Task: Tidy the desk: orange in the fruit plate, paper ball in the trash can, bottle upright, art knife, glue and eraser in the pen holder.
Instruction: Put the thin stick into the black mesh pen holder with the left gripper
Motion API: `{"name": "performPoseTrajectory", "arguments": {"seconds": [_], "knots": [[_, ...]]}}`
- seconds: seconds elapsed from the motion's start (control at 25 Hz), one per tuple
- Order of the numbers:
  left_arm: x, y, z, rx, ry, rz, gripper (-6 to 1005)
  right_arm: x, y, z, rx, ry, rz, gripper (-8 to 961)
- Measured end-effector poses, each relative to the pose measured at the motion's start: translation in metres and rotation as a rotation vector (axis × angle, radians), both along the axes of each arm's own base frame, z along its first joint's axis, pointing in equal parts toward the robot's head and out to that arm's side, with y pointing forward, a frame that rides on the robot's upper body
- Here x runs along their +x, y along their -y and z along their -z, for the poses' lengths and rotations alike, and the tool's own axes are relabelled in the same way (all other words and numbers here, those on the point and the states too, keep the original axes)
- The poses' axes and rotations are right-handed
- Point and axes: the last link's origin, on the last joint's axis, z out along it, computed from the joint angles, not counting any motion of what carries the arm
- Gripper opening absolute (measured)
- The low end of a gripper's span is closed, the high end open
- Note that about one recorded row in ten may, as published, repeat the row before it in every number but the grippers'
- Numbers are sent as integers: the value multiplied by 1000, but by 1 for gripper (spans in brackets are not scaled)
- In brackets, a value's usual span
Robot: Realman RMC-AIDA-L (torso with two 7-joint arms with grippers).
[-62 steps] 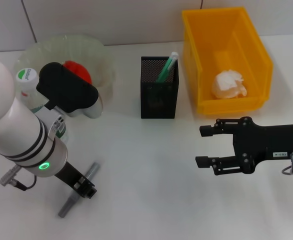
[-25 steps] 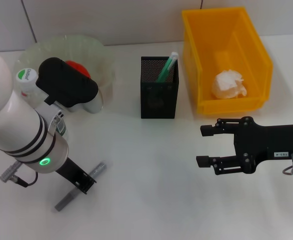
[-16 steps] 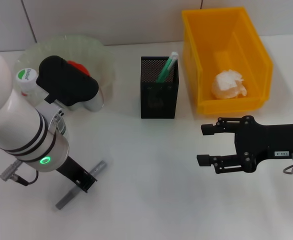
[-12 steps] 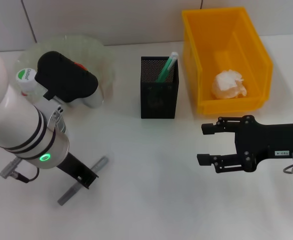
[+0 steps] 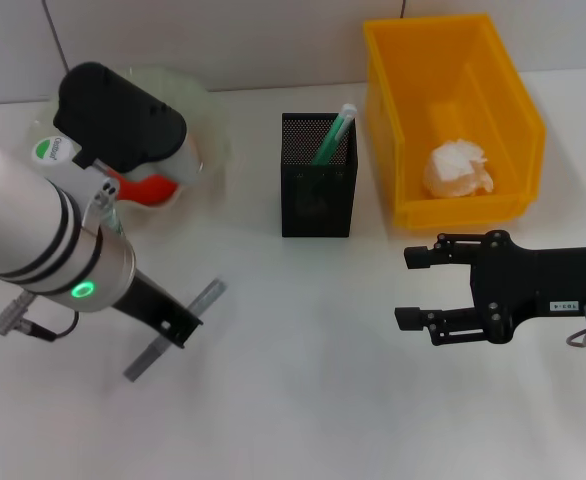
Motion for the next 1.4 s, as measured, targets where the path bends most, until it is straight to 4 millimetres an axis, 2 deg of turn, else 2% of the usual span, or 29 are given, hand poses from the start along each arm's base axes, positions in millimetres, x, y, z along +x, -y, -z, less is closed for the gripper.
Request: {"name": "performPoseTrajectory", "arguments": {"seconds": [0.36, 0.76, 1.04, 1.4], "knots": [[25, -2, -28, 90, 112, 63, 136, 1, 0, 1, 1, 3, 2, 766], [56, 5, -45, 122, 238, 147, 137, 3, -1, 1, 7, 8, 11, 766], [72, 2, -52, 170, 326, 215, 132, 4, -2, 1, 14, 11, 17, 766], [79, -6, -51, 238, 473, 294, 131, 3, -2, 1, 17, 9, 17, 766]]}}
